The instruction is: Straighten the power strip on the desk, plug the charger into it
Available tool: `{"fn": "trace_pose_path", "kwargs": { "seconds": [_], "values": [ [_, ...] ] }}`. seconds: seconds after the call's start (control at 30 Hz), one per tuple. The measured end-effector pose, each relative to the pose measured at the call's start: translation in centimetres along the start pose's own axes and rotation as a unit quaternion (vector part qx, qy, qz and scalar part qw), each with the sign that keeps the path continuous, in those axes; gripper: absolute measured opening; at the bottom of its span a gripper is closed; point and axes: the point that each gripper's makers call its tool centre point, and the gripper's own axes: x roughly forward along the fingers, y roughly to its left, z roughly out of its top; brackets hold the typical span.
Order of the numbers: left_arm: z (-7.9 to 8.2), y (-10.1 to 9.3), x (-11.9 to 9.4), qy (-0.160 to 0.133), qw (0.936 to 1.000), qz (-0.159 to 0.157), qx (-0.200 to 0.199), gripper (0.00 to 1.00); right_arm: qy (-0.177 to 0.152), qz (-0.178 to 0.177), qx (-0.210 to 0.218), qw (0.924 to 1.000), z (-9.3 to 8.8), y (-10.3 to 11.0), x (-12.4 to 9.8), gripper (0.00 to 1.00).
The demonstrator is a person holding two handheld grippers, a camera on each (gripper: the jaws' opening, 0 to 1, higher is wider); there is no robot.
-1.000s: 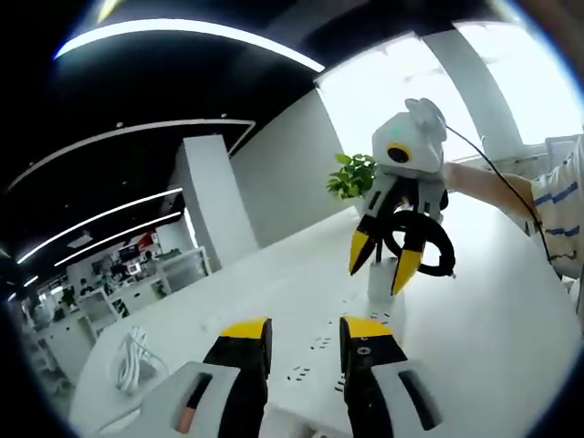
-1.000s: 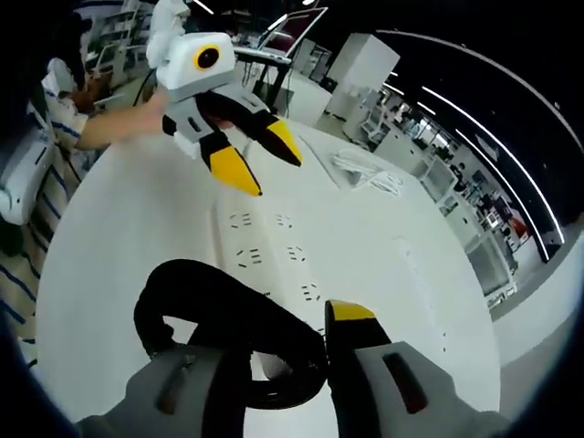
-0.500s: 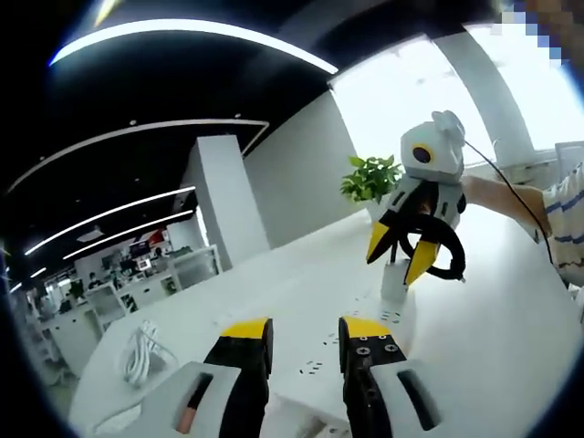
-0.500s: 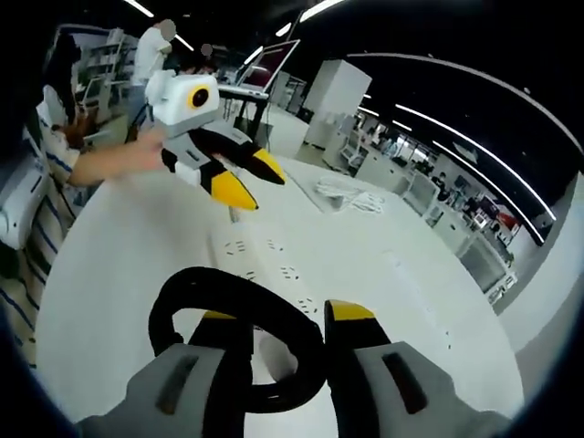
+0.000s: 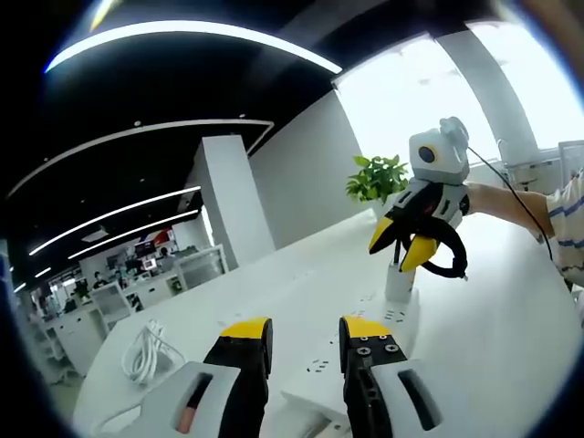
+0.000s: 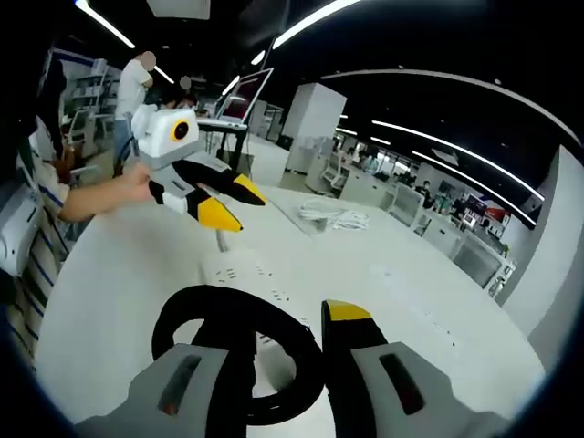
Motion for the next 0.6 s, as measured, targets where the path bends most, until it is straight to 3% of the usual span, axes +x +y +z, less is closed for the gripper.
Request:
{"fn": "trace_pose_path", "kwargs": {
  "seconds": [0.4,0.6],
  "values": [
    [0.2,0.5,-0.4,-0.001,1.0,0.007,-0.004,0.31,-0.028,-0.026,0.008,0.9993,0.2,0.0,-1.6,0.29],
    [0.9,0.8,-0.8,-0.017,0.9996,0.007,-0.021,0.31,-0.05,-0.044,0.019,0.9976,0.4,0.2,-3.0,0.28]
  ]
}}
